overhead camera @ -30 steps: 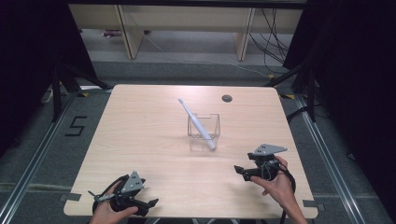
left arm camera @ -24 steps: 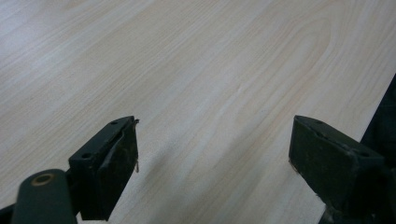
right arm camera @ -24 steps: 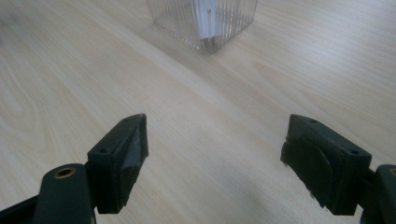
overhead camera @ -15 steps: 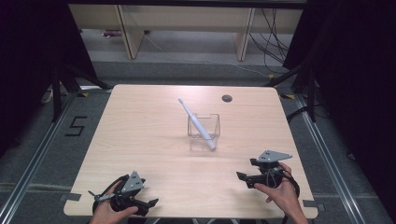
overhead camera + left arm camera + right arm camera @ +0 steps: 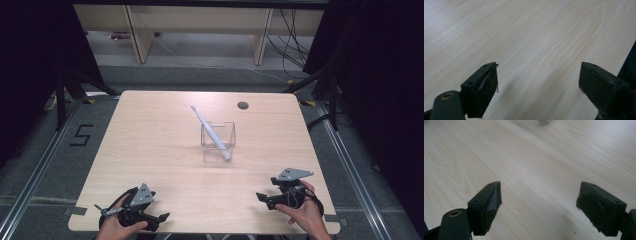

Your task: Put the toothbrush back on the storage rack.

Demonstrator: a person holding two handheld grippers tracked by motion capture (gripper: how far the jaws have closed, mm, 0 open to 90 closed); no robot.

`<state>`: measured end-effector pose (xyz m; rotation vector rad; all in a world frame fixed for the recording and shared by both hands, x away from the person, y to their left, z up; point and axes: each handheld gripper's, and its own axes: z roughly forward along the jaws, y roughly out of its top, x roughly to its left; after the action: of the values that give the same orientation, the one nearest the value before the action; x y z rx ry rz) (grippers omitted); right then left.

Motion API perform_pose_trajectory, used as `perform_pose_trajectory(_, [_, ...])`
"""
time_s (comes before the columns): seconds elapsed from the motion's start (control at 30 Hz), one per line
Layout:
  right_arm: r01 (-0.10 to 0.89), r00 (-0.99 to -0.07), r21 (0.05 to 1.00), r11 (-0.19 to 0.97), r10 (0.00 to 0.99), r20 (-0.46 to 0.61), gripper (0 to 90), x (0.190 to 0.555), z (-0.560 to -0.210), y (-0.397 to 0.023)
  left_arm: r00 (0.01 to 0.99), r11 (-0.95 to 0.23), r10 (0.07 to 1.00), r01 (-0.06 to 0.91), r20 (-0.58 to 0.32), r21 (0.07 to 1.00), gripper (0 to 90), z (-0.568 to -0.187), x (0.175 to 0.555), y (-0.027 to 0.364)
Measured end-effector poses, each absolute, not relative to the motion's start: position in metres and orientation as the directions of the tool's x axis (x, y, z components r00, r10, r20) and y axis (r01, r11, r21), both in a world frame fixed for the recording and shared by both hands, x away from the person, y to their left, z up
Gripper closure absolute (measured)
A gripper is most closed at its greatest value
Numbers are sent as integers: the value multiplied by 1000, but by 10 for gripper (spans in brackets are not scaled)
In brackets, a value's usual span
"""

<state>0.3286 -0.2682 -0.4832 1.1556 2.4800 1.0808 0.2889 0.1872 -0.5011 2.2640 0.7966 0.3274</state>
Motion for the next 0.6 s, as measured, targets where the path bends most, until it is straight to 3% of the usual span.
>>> perform_pose_trajectory(0.6, [545,-707,696,468,703,80,179,319,-487,-274,778,-561,628,448,5,696,151,-500,288,187])
